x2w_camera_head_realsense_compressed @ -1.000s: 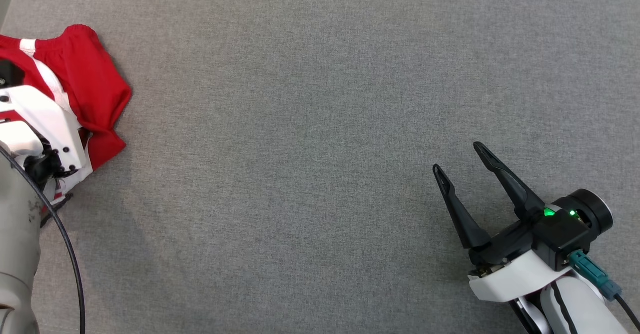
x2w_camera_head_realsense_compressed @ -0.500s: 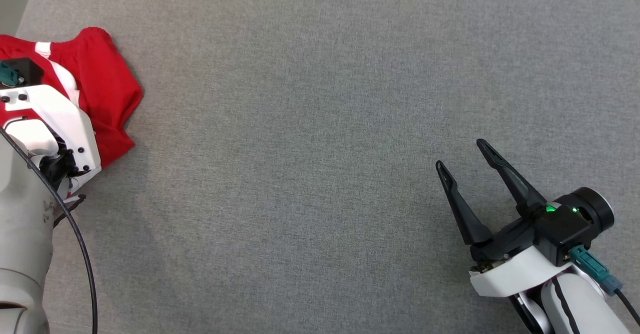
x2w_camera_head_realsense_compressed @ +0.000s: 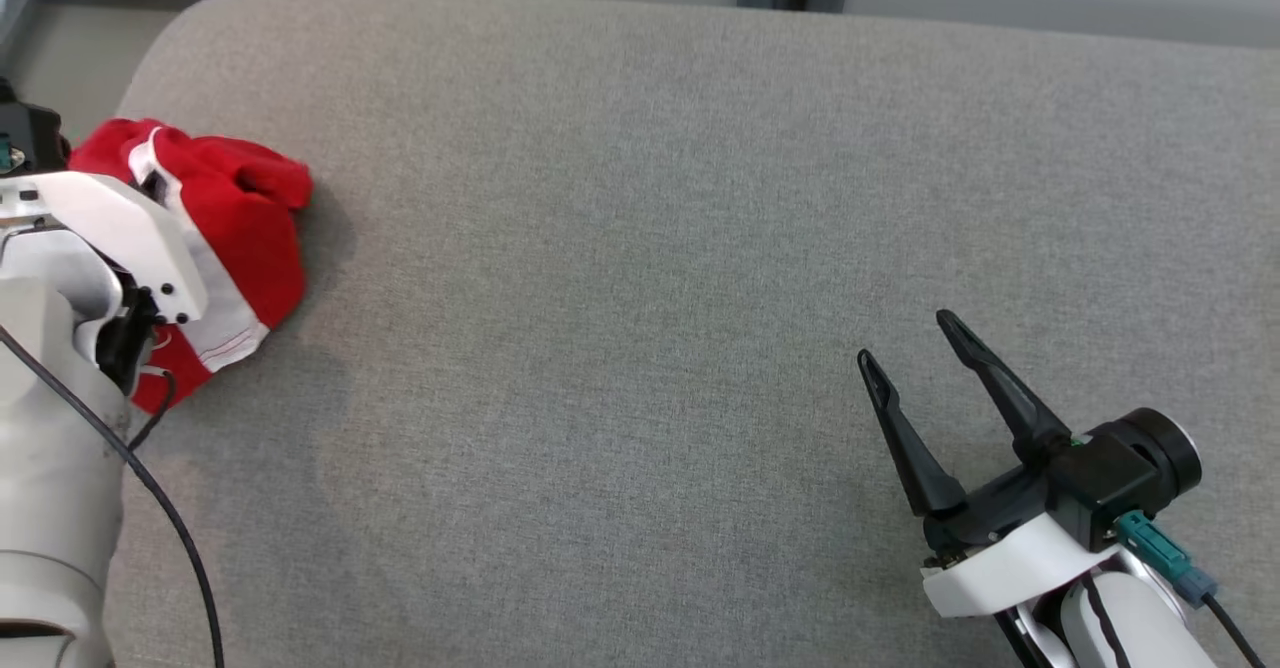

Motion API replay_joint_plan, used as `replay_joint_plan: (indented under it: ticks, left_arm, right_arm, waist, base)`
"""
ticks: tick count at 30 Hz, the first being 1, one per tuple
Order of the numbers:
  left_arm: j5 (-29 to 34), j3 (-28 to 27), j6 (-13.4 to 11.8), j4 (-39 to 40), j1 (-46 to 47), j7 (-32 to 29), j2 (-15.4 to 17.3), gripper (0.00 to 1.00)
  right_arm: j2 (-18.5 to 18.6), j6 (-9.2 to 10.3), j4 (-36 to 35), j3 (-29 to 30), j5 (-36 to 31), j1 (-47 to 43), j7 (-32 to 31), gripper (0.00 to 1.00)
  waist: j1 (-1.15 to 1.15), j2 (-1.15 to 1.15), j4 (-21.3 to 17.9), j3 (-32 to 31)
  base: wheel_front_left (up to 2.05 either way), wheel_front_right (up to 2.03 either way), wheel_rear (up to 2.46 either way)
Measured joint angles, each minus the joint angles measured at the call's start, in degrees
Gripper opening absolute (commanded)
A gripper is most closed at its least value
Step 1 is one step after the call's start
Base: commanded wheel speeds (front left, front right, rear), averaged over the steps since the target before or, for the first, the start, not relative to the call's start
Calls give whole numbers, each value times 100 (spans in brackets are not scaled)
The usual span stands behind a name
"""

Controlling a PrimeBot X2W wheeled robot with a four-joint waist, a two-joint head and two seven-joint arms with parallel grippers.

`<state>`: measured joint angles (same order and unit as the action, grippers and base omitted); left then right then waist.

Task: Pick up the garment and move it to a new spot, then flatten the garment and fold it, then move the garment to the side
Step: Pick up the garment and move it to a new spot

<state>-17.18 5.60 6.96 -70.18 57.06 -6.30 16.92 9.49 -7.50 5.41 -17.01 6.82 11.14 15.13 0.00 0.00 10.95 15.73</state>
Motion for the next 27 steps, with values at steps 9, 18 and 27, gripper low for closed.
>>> replay_joint_plan:
  ticks: [9, 18, 27]
  left_arm:
    - [-138, 120, 30, 363, -169, 1232, -300, 0]
    - [-1046, 1144, 38, 1769, -808, 1960, -787, 0]
    - [-1677, 2405, 38, 3504, -1266, 2105, -548, 0]
  right_arm:
    - [-174, 0, 82, 110, -11, -157, 1, 100]
    - [-315, 0, 180, 467, -110, -378, 1, 100]
    - [-383, 0, 207, 953, -285, -431, 1, 100]
  waist:
    - [0, 0, -26, -507]
    - [0, 0, -270, -1177]
    - [0, 0, -851, -1399]
  base:
    - [0, 0, 0]
    - [0, 0, 0]
    - [0, 0, 0]
